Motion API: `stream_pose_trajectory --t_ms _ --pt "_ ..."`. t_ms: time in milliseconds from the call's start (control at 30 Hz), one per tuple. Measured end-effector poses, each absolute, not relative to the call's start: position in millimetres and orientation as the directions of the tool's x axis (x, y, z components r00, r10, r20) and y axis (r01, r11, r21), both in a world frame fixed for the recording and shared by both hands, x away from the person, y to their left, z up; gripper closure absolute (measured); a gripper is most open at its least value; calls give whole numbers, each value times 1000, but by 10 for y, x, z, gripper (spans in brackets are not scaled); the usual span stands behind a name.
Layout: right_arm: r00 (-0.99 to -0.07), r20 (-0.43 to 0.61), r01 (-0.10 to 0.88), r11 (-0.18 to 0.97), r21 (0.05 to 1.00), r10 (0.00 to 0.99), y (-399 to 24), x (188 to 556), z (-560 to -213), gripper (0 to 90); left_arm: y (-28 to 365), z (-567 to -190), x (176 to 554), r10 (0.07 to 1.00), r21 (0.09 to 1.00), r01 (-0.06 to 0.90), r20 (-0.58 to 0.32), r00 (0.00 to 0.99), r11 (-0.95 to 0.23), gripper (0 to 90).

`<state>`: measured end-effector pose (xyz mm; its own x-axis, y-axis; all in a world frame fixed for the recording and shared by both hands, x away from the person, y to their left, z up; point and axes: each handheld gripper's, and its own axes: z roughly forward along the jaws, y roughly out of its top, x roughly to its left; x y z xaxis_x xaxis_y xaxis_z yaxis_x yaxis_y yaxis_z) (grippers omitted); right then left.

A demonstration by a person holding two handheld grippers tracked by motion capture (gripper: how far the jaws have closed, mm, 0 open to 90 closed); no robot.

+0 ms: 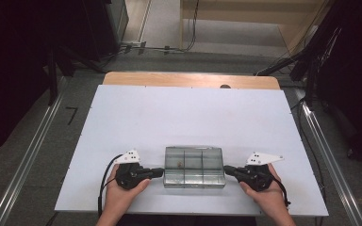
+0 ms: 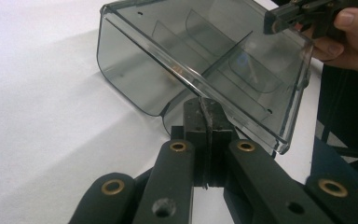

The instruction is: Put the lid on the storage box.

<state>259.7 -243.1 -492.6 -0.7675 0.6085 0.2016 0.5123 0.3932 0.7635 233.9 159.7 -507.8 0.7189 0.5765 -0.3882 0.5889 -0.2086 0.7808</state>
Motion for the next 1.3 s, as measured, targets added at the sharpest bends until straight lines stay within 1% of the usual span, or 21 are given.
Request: stream_pose_trajectory --t_ms 400,533,567,633,700,767,833,900,1000,1133,1233,1300 --pt "-770 213 513 385 767 601 -2449 2604 -4916 877 1638 -5058 2343 571 784 584 -387 724 -211 898" --pt "-763 217 517 374 770 609 -2476 2609 -4896 839 1663 -5036 2334 577 795 571 -374 726 -203 895" --pt "-762 218 517 369 772 610 -2483 2612 -4892 826 1665 -5026 2329 583 800 567 -370 724 -197 875" --pt "-756 216 517 362 775 617 -2501 2615 -4876 796 1674 -5004 2319 588 813 550 -355 727 -189 807" --pt "-752 219 517 351 781 621 -2518 2618 -4858 750 1686 -4980 2308 581 827 532 -345 737 -184 782" --pt "-752 230 514 332 791 617 -2537 2619 -4836 669 1691 -4959 2295 575 837 516 -335 747 -183 760" --pt "-770 250 499 311 809 587 -2561 2616 -4807 576 1694 -4942 2286 581 846 500 -316 750 -185 706" --pt "-778 251 487 299 821 576 -2576 2613 -4777 492 1700 -4930 2280 579 854 489 -311 753 -178 667" --pt "-783 246 473 290 832 571 -2603 2610 -4746 373 1708 -4907 2271 585 863 477 -303 752 -167 566" --pt "-778 225 452 275 848 587 -2641 2603 -4706 270 1733 -4877 2263 602 875 463 -295 742 -142 426" --pt "-769 222 449 260 855 599 -2670 2604 -4684 210 1765 -4865 2262 621 879 458 -285 731 -135 386" --pt "-771 217 442 258 859 599 -2694 2611 -4672 177 1789 -4866 2267 627 877 461 -286 724 -133 330"
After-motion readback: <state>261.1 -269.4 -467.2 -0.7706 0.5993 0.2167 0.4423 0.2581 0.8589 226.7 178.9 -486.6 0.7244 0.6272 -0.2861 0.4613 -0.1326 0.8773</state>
